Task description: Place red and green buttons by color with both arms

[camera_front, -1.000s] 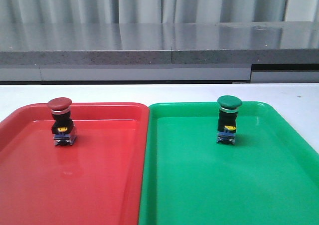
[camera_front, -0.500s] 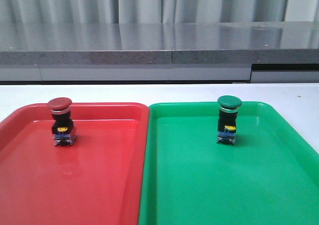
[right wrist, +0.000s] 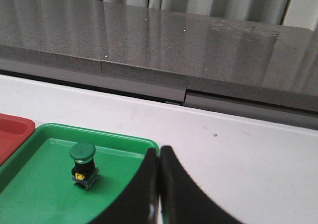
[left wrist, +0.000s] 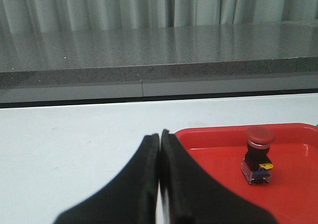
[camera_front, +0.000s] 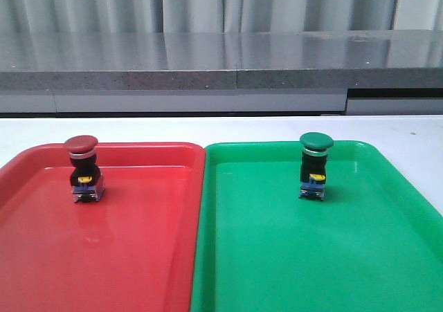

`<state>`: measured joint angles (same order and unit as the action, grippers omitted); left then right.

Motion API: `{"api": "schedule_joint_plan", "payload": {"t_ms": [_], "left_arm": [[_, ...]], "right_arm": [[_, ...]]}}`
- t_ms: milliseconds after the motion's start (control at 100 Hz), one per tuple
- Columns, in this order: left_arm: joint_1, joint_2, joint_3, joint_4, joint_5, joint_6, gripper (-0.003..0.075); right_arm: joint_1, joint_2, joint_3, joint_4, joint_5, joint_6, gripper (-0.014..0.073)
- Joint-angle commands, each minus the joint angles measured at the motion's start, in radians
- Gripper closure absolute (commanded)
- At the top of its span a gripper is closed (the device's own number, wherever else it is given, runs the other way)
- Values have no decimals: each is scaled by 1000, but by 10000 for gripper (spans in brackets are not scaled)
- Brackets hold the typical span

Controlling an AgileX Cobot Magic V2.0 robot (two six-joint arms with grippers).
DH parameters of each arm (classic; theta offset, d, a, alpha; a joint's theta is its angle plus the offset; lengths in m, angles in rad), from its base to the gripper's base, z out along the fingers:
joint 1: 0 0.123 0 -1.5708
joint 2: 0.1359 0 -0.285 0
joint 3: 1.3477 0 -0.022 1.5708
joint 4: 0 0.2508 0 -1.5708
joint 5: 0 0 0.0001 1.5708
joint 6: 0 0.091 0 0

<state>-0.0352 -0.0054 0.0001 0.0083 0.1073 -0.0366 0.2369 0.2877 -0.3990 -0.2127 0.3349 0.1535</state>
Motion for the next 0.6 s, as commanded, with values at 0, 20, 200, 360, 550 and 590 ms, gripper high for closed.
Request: {"api": "schedule_joint_plan", "payload": {"t_ms": [0, 20, 200, 360, 550, 590], "left_arm": [[-9, -33, 26, -8, -83, -9, 739], [-9, -33, 26, -8, -83, -9, 739], [-9, -33, 26, -8, -83, -9, 739], [-9, -33, 26, -8, -83, -9, 739], [-9, -33, 26, -8, -83, -9, 739], [-9, -33, 26, -8, -83, -9, 739]], "right_arm": [[-20, -29, 25, 30, -103, -46, 661], [-24, -41, 34, 46, -109, -54, 661], [-114, -153, 157, 173, -165, -117, 661], [-155, -238, 254, 176, -231, -117, 661], [-155, -320, 343, 176, -271, -117, 661], [-155, -319, 360, 176, -284, -117, 661]]}}
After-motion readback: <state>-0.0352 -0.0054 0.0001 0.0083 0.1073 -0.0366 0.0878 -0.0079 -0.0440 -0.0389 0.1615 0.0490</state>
